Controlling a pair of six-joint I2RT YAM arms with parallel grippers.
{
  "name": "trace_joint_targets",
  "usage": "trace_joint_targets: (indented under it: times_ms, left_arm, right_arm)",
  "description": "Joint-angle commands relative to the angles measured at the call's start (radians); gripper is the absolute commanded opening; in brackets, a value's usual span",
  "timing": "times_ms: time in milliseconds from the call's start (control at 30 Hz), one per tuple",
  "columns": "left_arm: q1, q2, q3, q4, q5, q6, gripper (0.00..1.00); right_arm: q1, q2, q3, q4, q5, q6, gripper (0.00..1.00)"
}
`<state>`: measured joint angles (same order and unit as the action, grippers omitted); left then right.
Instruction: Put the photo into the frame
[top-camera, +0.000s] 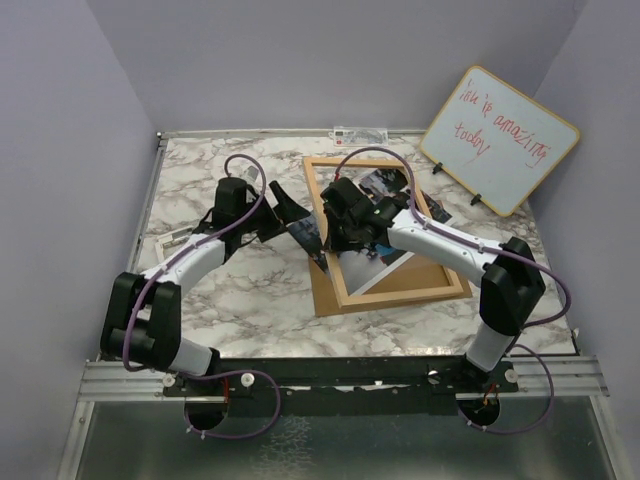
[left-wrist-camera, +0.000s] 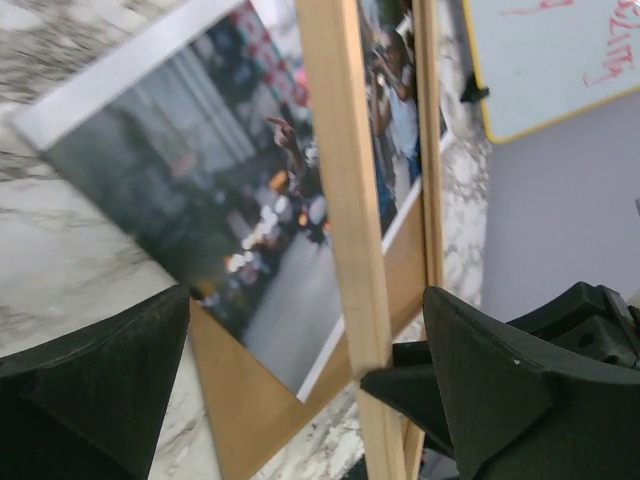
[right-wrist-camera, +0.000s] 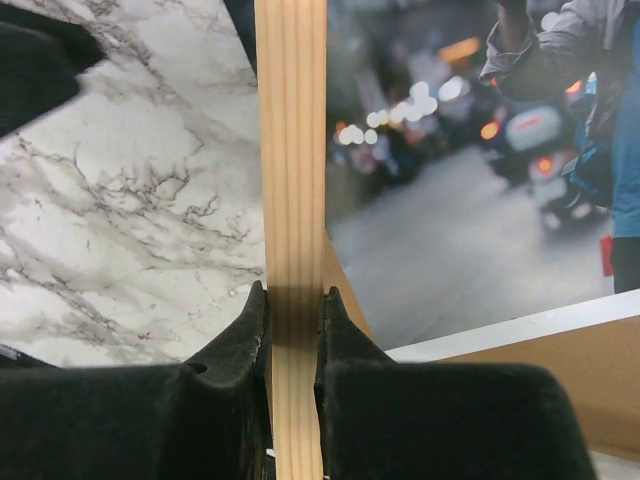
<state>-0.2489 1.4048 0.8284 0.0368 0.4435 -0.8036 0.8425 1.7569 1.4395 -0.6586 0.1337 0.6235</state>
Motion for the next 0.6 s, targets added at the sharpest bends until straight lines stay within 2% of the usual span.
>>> trace_joint_targets:
  times_ms: [0,133,233,467,567]
  left_arm:
    - [-0.05,0.105,-0.019,0.268,0.183,-0.124,0.99]
    - [-0.095,0.184,0.026,0.274,0.167,-0.115,0.97]
    - [-0.109,0.229,0.044,0.275,0.146,-0.13,0.9]
    - [-0.125,0.314,0.072,0.344,0.106,-0.209,0.65]
    - [-0.136,0.323,0.114,0.347,0.136,-0.226,0.46]
  right_arm:
    - [-0.001,-0.042,-0.056,0.093,-0.087,-0.015,0.03]
    - [-0.001,-0.072,-0.091,0.117,-0.126,-0.039,0.03]
    - [0.0,-0.086,-0.094,0.116,-0.163,-0.053,0.03]
    - [0.0,-0.1,-0.093,0.11,-0.2,-0.085,0.04]
    - [0.003,-0.094,-0.073,0.082,-0.195,-0.09,0.05]
